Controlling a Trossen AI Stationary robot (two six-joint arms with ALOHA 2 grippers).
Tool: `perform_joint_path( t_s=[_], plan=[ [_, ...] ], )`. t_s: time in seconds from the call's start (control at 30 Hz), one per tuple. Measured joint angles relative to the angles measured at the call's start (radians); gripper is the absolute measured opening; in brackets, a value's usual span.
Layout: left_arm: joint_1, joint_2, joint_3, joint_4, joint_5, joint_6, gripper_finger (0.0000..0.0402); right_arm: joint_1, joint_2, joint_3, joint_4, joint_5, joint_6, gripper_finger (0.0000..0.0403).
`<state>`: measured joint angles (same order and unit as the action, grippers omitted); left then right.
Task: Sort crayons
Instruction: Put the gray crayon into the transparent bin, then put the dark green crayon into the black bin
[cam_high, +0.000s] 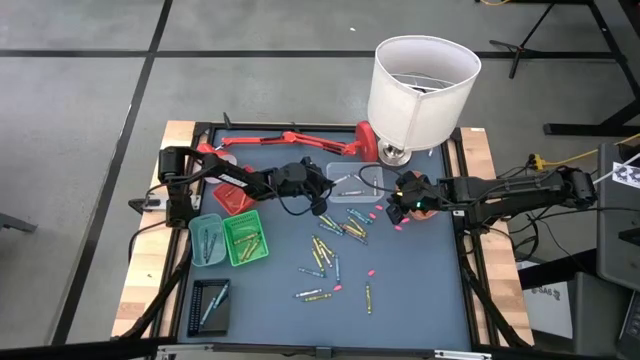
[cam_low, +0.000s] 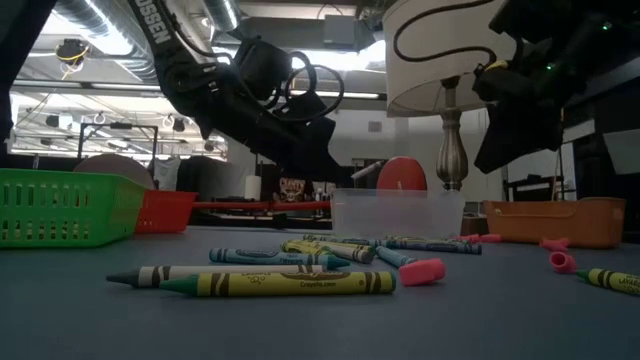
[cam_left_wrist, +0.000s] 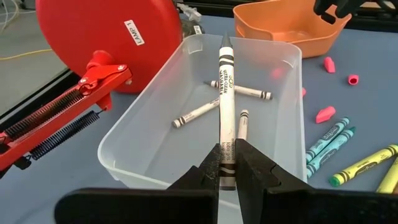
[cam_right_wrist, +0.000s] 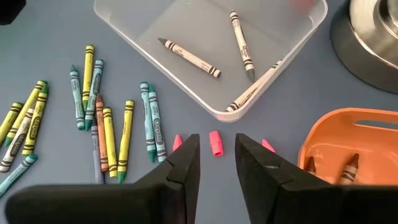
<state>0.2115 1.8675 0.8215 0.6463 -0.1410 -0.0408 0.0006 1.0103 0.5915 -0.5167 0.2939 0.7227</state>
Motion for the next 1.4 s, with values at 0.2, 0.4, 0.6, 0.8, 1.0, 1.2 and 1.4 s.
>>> perform_joint_path(
  t_s=[0.2,0.4,0.6,0.8,1.0,1.2,1.4],
  plan=[
    [0.000,0.000,0.000,0.000,0.000,0.000,0.0017,0.000,0.000,0.000,0.000,0.000,0.000,0.0099],
    [0.000,0.000,0.000,-0.001,-0.025,-0.001,0.0057,0.000,0.000,0.000,0.011,-0.044,0.000,0.0099],
    [0.000,0.000,0.000,-0.001,-0.031,-0.007,0.0102,0.000,0.019,0.000,0.092,-0.088,-0.038,0.0099],
    [-0.004,0.000,-0.001,0.000,-0.031,-0.009,0.0117,0.000,0.086,0.000,0.205,-0.179,-0.056,0.0099],
    [-0.023,-0.002,-0.002,0.006,0.000,0.007,0.0110,0.050,0.172,0.000,0.283,-0.218,-0.076,0.0099],
    [-0.062,-0.049,-0.002,0.010,0.048,0.024,0.0094,0.147,0.225,0.000,0.349,-0.207,-0.077,0.0099],
    [-0.128,-0.109,-0.002,-0.004,0.150,-0.030,0.0085,0.224,0.232,0.000,0.354,-0.144,-0.078,0.0099]
  ],
)
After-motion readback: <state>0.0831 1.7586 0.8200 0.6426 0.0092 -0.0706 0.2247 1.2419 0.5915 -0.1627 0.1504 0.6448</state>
